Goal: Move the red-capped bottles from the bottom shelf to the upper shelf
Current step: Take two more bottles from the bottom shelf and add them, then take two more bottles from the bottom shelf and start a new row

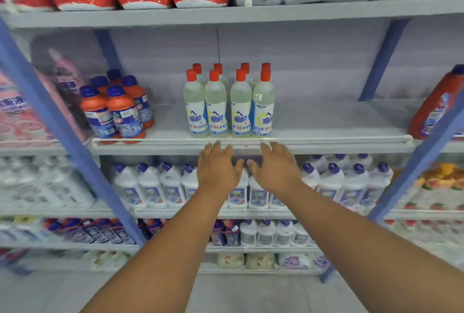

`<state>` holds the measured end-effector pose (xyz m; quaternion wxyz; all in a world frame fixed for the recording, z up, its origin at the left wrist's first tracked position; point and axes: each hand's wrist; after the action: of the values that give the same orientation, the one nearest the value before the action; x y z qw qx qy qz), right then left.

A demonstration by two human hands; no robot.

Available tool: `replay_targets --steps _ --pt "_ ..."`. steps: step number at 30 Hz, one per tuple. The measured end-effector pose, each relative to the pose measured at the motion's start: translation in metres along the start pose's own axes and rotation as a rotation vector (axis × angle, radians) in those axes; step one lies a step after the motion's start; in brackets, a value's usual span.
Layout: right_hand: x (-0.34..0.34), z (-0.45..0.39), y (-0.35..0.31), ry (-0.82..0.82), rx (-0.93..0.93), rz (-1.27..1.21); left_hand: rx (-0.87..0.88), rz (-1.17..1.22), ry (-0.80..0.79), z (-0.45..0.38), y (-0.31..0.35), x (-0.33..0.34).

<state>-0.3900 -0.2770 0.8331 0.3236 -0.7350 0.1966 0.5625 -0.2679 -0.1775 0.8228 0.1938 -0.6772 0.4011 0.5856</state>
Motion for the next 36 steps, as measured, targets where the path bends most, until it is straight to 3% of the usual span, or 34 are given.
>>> replay_targets --steps 6,13,23,30,36 --pt "0.004 0.084 -0.018 -0.124 -0.076 0.044 0.026 -0.050 -0.132 0.085 -0.012 -0.016" --pt "0.016 0.131 -0.065 -0.200 -0.176 0.017 -0.085 -0.095 -0.122 0.149 -0.088 -0.060" --pt "0.083 0.140 -0.221 -0.274 -0.331 0.033 -0.224 -0.110 -0.120 0.200 -0.247 -0.083" --pt "0.145 0.133 -0.347 -0.331 -0.296 0.083 -0.270 -0.101 -0.171 0.207 -0.402 -0.086" --pt "0.178 0.133 -0.429 -0.410 -0.269 0.114 -0.282 -0.085 -0.208 0.212 -0.494 -0.086"
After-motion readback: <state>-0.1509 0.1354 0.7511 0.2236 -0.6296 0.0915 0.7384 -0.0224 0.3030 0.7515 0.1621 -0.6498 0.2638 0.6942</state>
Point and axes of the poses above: each hand's wrist, its own z-axis away from the middle knuckle, its own x-axis out of the palm, y = z × x, and after that the axes turned 1 degree about -x, right-handed
